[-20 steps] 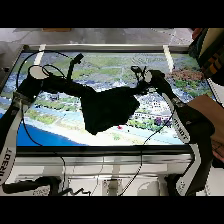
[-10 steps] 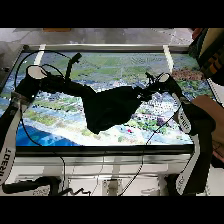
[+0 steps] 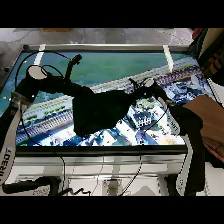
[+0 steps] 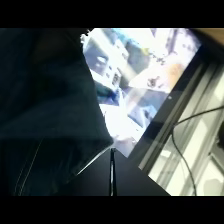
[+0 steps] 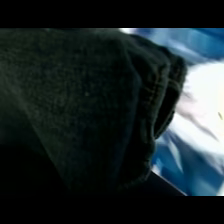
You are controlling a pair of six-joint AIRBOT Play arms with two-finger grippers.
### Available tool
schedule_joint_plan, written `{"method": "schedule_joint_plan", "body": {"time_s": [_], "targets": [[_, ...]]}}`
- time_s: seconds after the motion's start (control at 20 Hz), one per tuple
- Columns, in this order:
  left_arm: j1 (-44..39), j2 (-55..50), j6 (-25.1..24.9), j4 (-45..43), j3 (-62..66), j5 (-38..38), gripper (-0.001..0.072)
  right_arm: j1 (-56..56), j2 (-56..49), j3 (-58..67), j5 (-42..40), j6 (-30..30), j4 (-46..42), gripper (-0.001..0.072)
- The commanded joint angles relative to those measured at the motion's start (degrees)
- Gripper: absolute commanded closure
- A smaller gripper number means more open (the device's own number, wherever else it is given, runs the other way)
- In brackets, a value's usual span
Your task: Fold the clothes and pants, and hang the long-sleeved shirts on hangers.
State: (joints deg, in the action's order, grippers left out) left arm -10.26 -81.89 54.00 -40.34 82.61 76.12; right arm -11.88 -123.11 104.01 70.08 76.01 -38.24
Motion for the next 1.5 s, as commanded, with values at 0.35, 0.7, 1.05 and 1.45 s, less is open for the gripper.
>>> {"method": "schedule_joint_plan", "body": {"time_s": [0.35, 0.7, 1.05, 1.45], "targets": [[0.26, 1.64, 0.02, -2.54, 0.00, -0.28, 0.0690, 7.98, 16.50, 5.49, -1.27, -3.58, 6.49, 0.0688], [0.26, 15.69, 1.77, -13.97, 0.00, -13.51, 0.0690, 33.51, 32.09, 5.44, 9.27, 1.07, 3.67, 0.0687], [0.26, 21.46, 1.77, -16.70, 0.00, -13.77, 0.0690, 58.29, 35.43, 5.44, 20.44, 12.20, -22.36, 0.0687], [0.26, 21.29, 1.73, -16.70, -0.02, -13.79, 0.0688, 77.44, 35.50, 5.44, 25.68, 22.01, -41.94, 0.0687]]}}
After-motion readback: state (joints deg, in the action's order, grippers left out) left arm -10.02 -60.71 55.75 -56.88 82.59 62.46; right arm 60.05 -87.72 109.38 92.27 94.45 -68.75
